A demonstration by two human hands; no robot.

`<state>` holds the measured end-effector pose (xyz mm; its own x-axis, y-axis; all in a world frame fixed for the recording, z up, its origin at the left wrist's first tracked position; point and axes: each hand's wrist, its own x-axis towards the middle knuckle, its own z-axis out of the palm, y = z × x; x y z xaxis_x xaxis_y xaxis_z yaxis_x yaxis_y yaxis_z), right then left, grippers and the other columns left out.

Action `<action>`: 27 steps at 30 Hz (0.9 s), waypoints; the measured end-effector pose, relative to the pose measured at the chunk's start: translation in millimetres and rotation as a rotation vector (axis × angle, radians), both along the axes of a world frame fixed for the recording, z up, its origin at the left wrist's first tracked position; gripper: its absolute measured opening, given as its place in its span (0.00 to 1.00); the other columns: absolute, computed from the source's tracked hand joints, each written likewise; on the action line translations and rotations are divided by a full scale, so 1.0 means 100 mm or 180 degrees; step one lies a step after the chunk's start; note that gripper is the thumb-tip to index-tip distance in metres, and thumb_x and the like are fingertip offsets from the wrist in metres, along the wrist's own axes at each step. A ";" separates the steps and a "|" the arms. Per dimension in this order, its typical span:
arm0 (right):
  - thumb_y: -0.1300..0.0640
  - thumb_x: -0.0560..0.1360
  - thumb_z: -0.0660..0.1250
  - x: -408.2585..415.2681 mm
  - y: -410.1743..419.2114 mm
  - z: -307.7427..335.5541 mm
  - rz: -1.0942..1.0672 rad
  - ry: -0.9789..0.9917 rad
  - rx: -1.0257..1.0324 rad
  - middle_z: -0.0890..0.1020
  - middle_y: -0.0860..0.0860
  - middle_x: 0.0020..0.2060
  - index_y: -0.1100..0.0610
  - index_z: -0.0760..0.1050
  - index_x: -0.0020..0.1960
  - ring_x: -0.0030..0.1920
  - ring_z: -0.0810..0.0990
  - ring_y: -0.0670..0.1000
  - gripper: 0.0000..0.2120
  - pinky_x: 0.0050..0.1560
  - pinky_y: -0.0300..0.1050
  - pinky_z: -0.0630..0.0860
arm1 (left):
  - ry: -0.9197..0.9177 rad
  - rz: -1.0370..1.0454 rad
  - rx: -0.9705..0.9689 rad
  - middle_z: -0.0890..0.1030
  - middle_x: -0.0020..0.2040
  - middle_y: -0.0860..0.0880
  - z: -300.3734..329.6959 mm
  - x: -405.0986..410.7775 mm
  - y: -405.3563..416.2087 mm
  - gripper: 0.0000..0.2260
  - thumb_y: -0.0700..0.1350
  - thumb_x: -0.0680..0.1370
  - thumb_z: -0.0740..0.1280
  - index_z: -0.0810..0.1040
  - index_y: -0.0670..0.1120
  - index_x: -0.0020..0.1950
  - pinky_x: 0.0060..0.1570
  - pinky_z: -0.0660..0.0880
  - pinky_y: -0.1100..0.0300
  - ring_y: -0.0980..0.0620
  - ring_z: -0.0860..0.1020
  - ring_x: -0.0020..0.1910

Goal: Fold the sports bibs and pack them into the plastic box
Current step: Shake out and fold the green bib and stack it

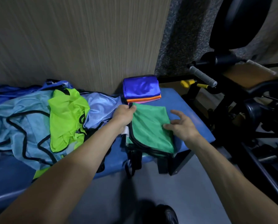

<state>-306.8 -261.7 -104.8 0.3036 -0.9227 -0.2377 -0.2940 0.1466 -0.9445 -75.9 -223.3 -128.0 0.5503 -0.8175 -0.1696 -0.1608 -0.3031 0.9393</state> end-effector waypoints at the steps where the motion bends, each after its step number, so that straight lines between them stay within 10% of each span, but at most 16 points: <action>1: 0.66 0.73 0.76 -0.01 -0.03 -0.01 0.0048 0.0092 -0.0128 0.81 0.57 0.49 0.55 0.70 0.72 0.49 0.82 0.55 0.31 0.51 0.44 0.78 | -0.0070 0.0069 -0.0077 0.73 0.34 0.46 0.01 0.03 -0.04 0.19 0.52 0.82 0.67 0.77 0.38 0.41 0.38 0.66 0.56 0.48 0.74 0.35; 10: 0.60 0.75 0.72 -0.31 0.16 0.13 0.1310 0.1433 -0.2319 0.79 0.48 0.51 0.52 0.80 0.60 0.50 0.79 0.46 0.14 0.53 0.37 0.75 | -0.2940 -0.1021 -0.0636 0.72 0.64 0.49 0.38 -0.08 0.38 0.16 0.47 0.81 0.67 0.74 0.48 0.68 0.65 0.71 0.47 0.46 0.72 0.64; 15: 0.53 0.71 0.65 -0.33 0.54 0.23 0.2350 0.1685 -0.2954 0.77 0.46 0.55 0.53 0.78 0.59 0.53 0.75 0.51 0.16 0.56 0.46 0.75 | -0.2765 -0.3028 -0.0754 0.79 0.57 0.54 0.40 -0.38 0.68 0.13 0.54 0.83 0.62 0.77 0.51 0.64 0.60 0.73 0.55 0.55 0.76 0.58; 22: 0.49 0.63 0.75 -0.54 0.77 -0.16 0.2701 0.3236 -0.3914 0.63 0.53 0.79 0.46 0.68 0.72 0.71 0.71 0.59 0.39 0.61 0.56 0.75 | -0.2896 -0.3222 -0.0178 0.77 0.67 0.53 0.29 -0.25 0.78 0.18 0.55 0.87 0.54 0.75 0.52 0.71 0.67 0.70 0.51 0.54 0.73 0.66; 27: 0.55 0.73 0.66 -0.51 0.79 -0.37 0.1950 0.2547 -0.4255 0.75 0.53 0.71 0.50 0.78 0.60 0.65 0.78 0.59 0.15 0.57 0.57 0.76 | -0.2873 -0.3326 0.0051 0.64 0.79 0.58 0.27 -0.25 0.83 0.20 0.58 0.86 0.52 0.65 0.61 0.79 0.74 0.60 0.55 0.59 0.61 0.77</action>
